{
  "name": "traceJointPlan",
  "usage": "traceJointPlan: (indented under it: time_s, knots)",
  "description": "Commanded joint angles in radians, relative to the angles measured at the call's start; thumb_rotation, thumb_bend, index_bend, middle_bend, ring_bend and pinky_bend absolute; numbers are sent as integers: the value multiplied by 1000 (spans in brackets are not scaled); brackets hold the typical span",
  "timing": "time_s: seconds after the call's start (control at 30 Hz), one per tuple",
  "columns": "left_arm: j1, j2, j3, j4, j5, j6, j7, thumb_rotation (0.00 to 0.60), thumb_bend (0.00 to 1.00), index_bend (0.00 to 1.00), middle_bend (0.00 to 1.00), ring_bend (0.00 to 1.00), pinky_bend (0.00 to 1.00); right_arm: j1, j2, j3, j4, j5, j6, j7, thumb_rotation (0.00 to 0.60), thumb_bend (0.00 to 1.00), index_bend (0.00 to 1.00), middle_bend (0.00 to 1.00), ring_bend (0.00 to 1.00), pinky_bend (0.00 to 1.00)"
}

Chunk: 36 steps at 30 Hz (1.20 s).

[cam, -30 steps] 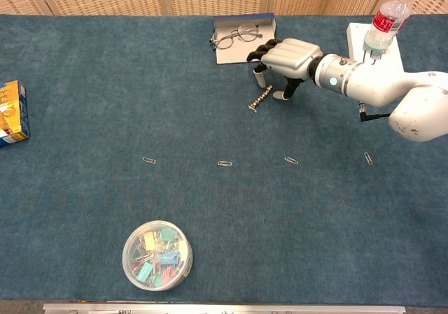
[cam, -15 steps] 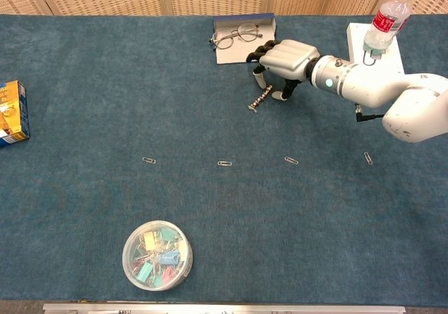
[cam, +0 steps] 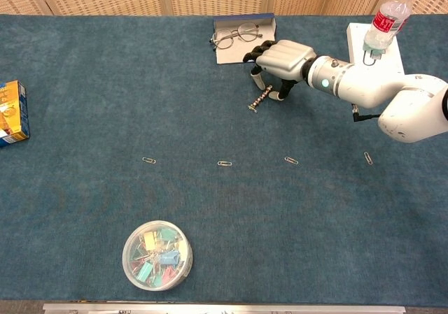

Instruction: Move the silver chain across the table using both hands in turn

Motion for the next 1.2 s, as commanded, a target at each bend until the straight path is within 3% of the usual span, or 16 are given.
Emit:
traceJointPlan:
  time_s: [0.03,0.8,1.2]
  knots:
    - [0,1,0,0,1,1,0,600,104,254,0,0,0,0,-1,0,2,1,-1,-1,600,287,517,95,0,40]
    - [2,2,-1,6,0,-4,-6,600,104,255,0,0,0,1,-27,-5,43,0,-14,3,600,290,534,95,0,40]
    - [3,1,-1,8,2,-3,-8,600,104,254,0,0,0,0,-30,-6,48,-2,-4,13,600,291,611,95,0,40]
